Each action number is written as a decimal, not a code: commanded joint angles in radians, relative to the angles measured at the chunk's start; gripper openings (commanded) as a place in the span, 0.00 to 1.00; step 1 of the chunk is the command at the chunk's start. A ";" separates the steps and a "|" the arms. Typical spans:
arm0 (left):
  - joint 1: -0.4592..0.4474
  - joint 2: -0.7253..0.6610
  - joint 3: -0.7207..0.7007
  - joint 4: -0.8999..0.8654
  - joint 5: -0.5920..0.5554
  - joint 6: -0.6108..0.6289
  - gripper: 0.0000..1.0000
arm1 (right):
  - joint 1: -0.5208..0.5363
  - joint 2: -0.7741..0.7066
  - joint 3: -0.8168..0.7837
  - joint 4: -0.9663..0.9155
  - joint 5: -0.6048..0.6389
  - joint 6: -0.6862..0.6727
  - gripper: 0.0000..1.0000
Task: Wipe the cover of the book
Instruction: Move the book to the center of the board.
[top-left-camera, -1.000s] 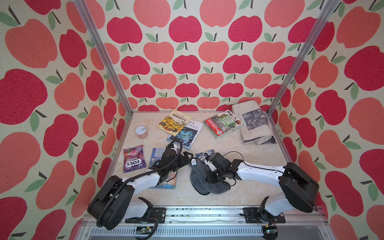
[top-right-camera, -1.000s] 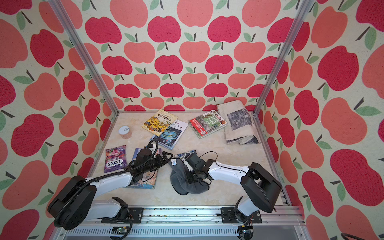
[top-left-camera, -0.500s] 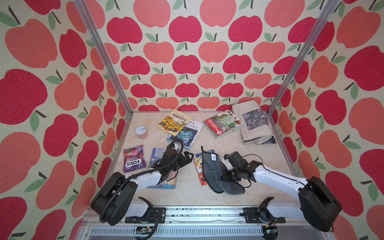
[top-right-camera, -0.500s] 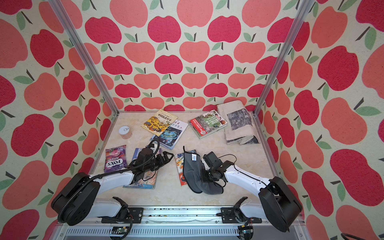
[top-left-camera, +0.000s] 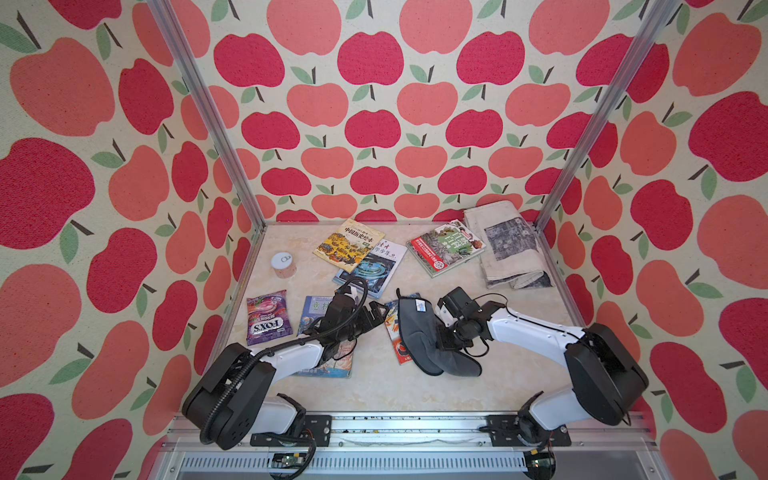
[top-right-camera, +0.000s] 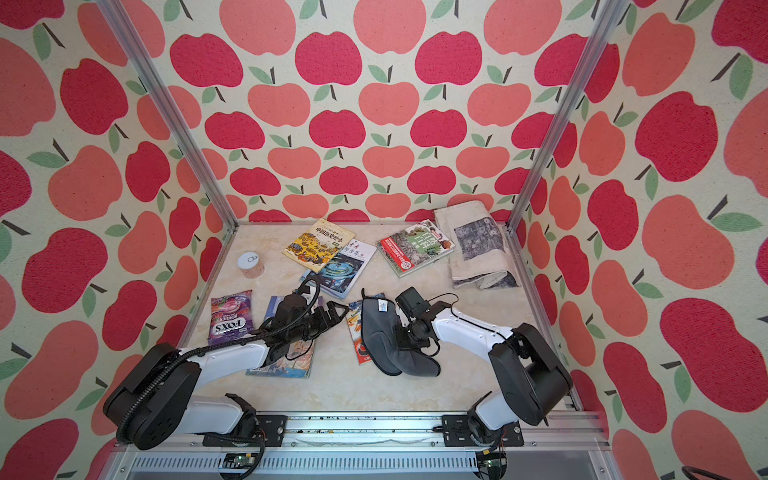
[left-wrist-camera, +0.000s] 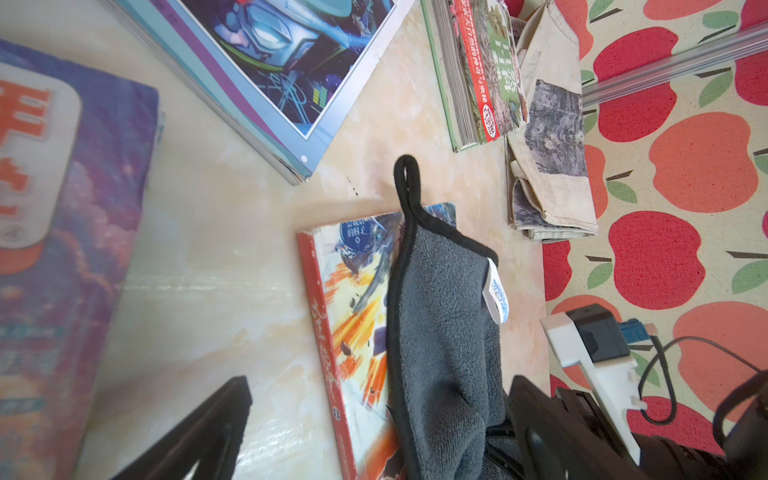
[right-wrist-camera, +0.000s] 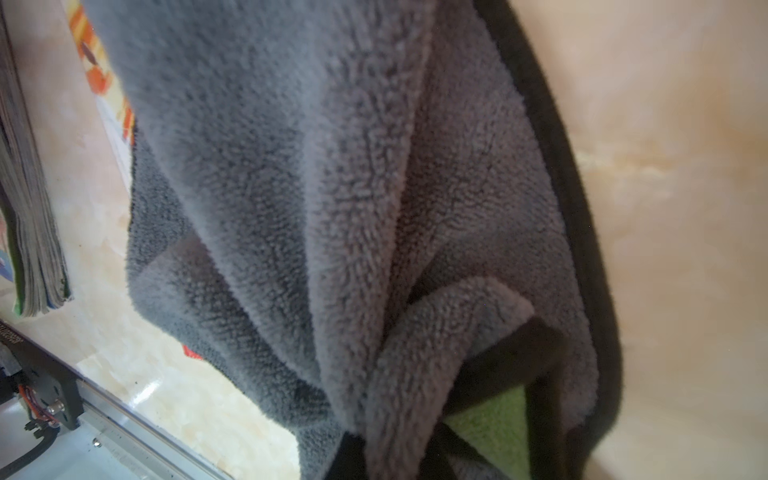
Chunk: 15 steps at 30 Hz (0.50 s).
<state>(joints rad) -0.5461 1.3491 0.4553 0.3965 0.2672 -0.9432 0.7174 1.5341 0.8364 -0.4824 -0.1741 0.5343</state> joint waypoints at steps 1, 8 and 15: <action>-0.005 -0.045 -0.015 -0.017 -0.012 0.024 0.99 | -0.026 0.097 0.060 -0.023 0.087 -0.059 0.00; -0.005 -0.047 -0.015 -0.023 -0.025 0.033 0.99 | -0.050 0.166 0.217 -0.100 0.098 -0.116 0.00; 0.073 0.112 0.132 -0.022 0.008 0.109 0.99 | -0.050 0.140 0.263 -0.150 0.123 -0.136 0.00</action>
<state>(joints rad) -0.5102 1.4063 0.5175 0.3763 0.2638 -0.8886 0.6735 1.6890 1.0702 -0.5800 -0.0929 0.4301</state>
